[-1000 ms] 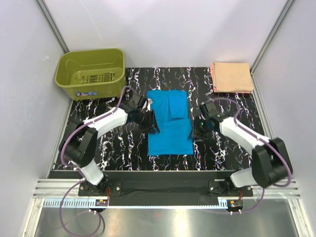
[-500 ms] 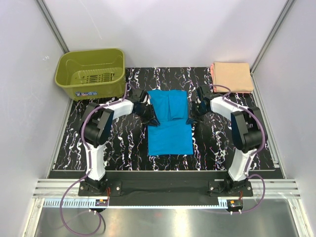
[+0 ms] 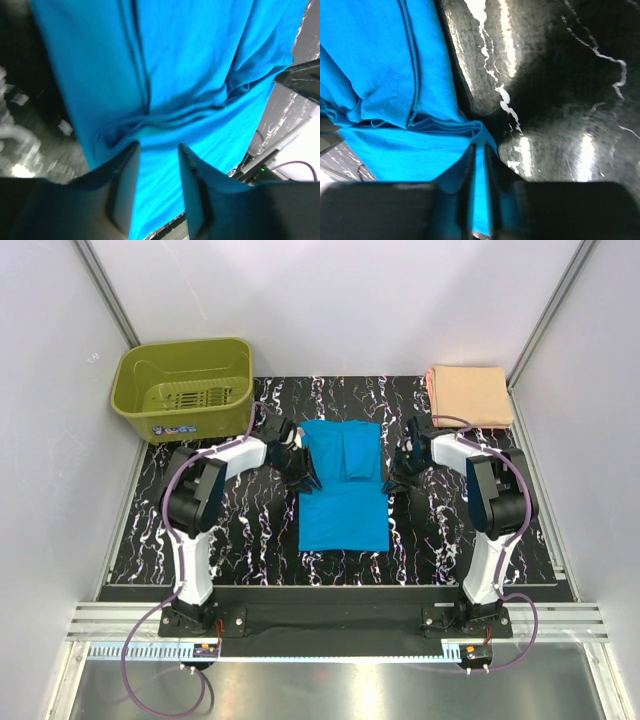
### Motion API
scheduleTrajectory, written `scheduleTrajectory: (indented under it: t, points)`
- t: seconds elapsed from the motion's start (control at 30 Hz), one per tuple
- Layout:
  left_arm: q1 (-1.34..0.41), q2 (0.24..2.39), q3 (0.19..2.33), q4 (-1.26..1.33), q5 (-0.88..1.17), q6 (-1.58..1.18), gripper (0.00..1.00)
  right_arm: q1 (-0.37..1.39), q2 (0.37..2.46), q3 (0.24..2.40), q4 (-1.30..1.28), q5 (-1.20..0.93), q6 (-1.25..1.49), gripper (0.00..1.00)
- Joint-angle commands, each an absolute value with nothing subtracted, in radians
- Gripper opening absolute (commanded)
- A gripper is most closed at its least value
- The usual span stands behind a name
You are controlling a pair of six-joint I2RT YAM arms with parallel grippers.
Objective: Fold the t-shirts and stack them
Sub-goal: Fold the tshirt
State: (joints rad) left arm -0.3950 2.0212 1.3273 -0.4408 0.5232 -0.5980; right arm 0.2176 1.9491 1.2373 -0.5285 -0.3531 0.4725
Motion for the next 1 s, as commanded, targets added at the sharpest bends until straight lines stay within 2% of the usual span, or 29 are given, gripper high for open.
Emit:
scheduleTrajectory:
  t: [0.0, 0.03, 0.07, 0.17, 0.3, 0.4, 0.47, 0.5, 0.6, 0.67, 0.8, 0.97]
  points:
    - [-0.39, 1.895, 1.356, -0.53, 0.442, -0.525, 0.47, 0.21, 1.904, 1.307, -0.592, -0.296, 0.417, 0.22]
    - [-0.388, 1.85, 1.365, -0.555, 0.431, -0.502, 0.52, 0.209, 1.881, 1.336, -0.609, -0.287, 0.413, 0.28]
    - [-0.388, 1.832, 1.391, -0.583, 0.395, -0.486, 0.54, 0.21, 1.87, 1.351, -0.652, -0.278, 0.405, 0.43]
    - [-0.388, 1.743, 1.405, -0.672, 0.326, -0.436, 0.6, 0.209, 1.815, 1.37, -0.716, -0.261, 0.391, 0.66]
    - [-0.388, 1.646, 1.269, -0.707, 0.319, -0.426, 0.62, 0.209, 1.732, 1.281, -0.733, -0.34, 0.402, 0.77]
    - [-0.388, 1.551, 1.133, -0.654, 0.359, -0.48, 0.61, 0.209, 1.642, 1.116, -0.704, -0.409, 0.439, 0.78]
    - [-0.39, 1.473, 0.973, -0.562, 0.414, -0.558, 0.58, 0.209, 1.568, 1.043, -0.671, -0.454, 0.475, 0.78]
    - [-0.393, 1.453, 0.865, -0.522, 0.434, -0.627, 0.56, 0.209, 1.519, 0.967, -0.654, -0.471, 0.491, 0.77]
    - [-0.399, 1.401, 0.737, -0.375, 0.486, -0.759, 0.54, 0.209, 1.462, 0.826, -0.585, -0.509, 0.546, 0.72]
    - [-0.405, 1.396, 0.656, -0.306, 0.521, -0.814, 0.55, 0.209, 1.425, 0.767, -0.534, -0.538, 0.577, 0.65]
    - [-0.443, 1.4, 0.617, -0.227, 0.477, -0.908, 0.61, 0.209, 1.396, 0.675, -0.499, -0.555, 0.595, 0.59]
    - [-0.5, 1.417, 0.581, -0.218, 0.416, -1.026, 0.61, 0.209, 1.365, 0.655, -0.505, -0.539, 0.584, 0.59]
